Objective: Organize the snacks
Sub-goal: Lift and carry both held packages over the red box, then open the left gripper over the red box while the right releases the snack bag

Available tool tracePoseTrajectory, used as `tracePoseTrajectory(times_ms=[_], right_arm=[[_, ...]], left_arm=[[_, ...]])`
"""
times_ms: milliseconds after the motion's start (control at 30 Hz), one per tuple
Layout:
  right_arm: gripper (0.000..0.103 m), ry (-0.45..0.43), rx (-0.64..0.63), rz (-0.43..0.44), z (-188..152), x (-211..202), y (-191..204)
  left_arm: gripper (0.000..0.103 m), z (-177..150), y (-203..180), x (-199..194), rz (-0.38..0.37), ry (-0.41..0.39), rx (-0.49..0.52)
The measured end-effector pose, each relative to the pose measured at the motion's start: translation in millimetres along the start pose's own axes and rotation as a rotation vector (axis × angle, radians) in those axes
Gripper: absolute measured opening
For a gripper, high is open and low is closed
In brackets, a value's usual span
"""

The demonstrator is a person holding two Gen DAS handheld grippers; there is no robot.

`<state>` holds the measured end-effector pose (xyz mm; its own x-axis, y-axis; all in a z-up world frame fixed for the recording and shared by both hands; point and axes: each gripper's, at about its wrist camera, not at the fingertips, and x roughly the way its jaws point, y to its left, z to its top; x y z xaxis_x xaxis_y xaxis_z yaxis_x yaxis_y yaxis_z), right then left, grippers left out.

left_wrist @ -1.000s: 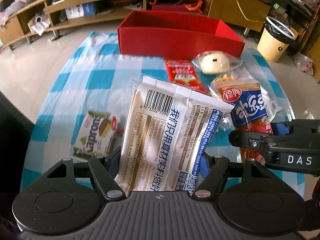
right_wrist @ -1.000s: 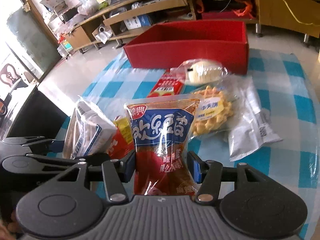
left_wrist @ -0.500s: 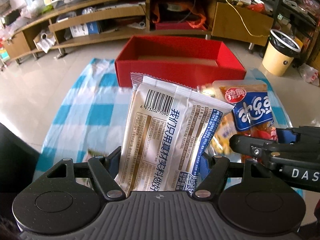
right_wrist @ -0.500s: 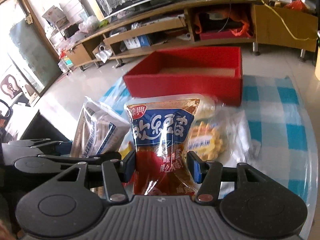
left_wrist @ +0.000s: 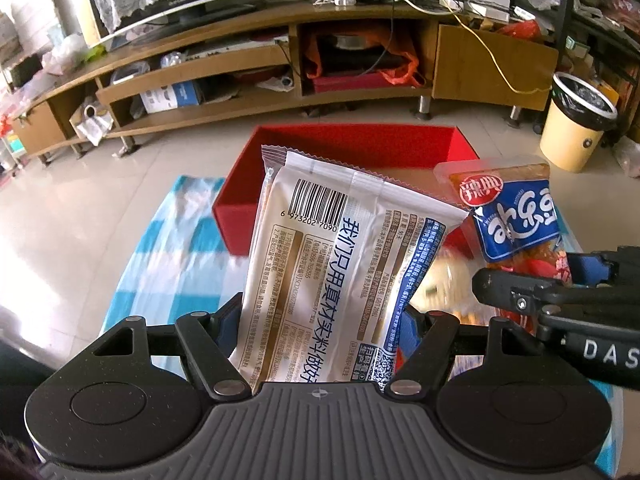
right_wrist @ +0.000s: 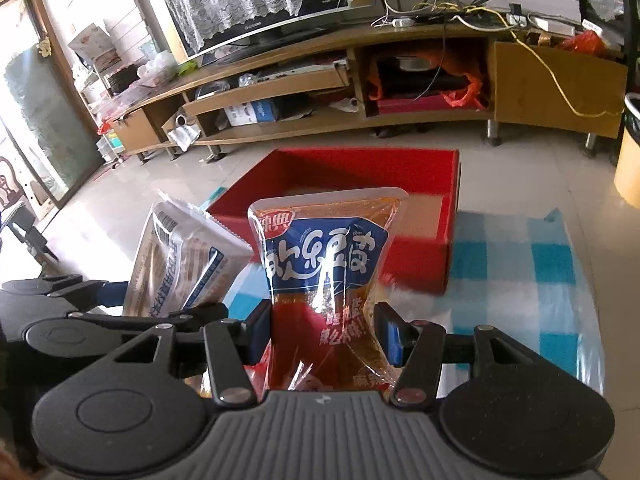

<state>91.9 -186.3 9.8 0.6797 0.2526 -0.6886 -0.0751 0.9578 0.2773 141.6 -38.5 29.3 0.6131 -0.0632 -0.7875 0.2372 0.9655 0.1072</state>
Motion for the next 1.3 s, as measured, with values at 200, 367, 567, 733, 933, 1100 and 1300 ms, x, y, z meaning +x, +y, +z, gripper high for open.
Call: tracePoseTrajectory(times_ms=[200,367,567,733,933,1100,1300], right_arm=[[0.052,-0.016,-0.005,-0.016,27,18,-9],[0.052,-0.024,-0.005,-0.035,50,38,-20],[0.051,-0.036,0.004,-0.047,75,63,-34],[0.051,-0.028,0.027,-0.04,91,91,-48],[0.051,-0.007,0.067,-0.006,96,127,-62],[0.051,0.046,0.07,-0.001,88,158,-68],[0.052,0.032,-0.024,-0.065,83,165,-56]], left_arm=[[0.078,30,-4,20,0.034,-0.021,0.007],[0.078,52,-7,40,0.064,-0.032,0.016],[0.078,79,-11,66,0.085,-0.053,0.028],[0.077,97,-12,95,0.082,-0.059,0.027],[0.076,107,-5,133,0.066,-0.009,0.0],[0.076,102,-4,162,0.083,0.04,0.009],[0.076,86,5,180,0.089,0.105,-0.011]])
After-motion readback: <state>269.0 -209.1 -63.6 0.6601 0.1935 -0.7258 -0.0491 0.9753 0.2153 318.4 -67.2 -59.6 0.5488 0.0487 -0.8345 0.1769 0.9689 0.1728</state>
